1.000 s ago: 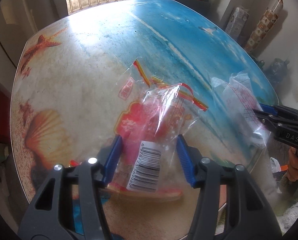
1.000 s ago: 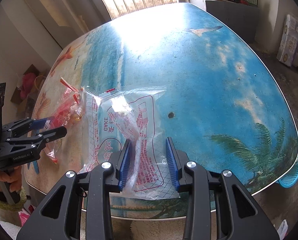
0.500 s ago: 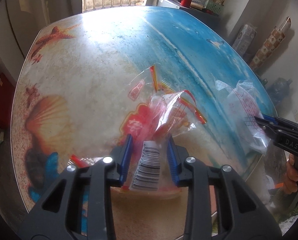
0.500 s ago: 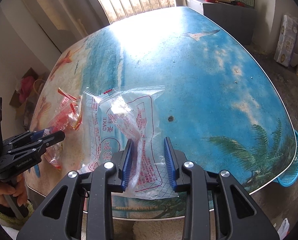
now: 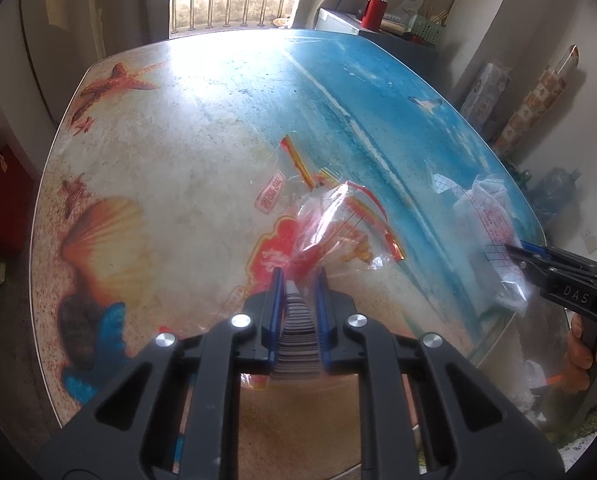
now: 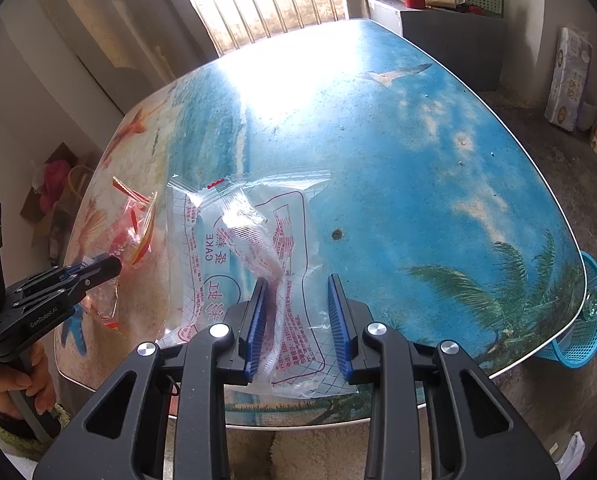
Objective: Collect trash
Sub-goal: 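Lift both bags and carry both tools toward the blue basket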
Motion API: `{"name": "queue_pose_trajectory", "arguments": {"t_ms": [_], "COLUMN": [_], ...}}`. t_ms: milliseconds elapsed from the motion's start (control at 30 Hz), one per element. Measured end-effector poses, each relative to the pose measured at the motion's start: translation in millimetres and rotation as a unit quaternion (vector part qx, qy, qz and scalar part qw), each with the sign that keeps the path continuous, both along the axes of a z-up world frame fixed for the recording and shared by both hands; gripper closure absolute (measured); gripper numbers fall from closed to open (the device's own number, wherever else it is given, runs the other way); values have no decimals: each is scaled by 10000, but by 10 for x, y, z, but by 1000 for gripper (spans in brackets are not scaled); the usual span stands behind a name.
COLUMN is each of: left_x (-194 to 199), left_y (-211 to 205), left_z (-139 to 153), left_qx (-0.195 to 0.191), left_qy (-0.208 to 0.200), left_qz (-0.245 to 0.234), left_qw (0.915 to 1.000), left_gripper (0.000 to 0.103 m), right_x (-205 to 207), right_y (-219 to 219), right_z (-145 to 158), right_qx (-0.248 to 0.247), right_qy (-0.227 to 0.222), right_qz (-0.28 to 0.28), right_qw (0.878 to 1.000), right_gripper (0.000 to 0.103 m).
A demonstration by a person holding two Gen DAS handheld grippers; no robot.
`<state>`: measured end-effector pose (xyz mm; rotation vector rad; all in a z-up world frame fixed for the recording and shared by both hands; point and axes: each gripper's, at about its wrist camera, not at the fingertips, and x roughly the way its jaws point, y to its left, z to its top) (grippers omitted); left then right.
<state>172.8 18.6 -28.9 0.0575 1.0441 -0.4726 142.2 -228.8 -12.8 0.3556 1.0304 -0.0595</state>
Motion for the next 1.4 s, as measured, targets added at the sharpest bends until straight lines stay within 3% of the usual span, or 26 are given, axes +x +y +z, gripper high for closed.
{"name": "queue_pose_trajectory", "arguments": {"t_ms": [567,1400], "left_x": [-61,-56], "left_y": [-138,-269], "left_z": [185,279], "left_qx": [210,348], "left_qy": [-366,-584], "left_qz": [-53,-171], "left_qw": [9991,9975], "left_gripper": [90,90], "right_x": [-36,-28], "right_y": [-15,-50], "right_z": [42,56], "right_qx": [71,110], "right_qy": [-76,-108], "right_qz": [-7,-53], "right_qw": [9999,9999], "right_gripper": [74,74]}}
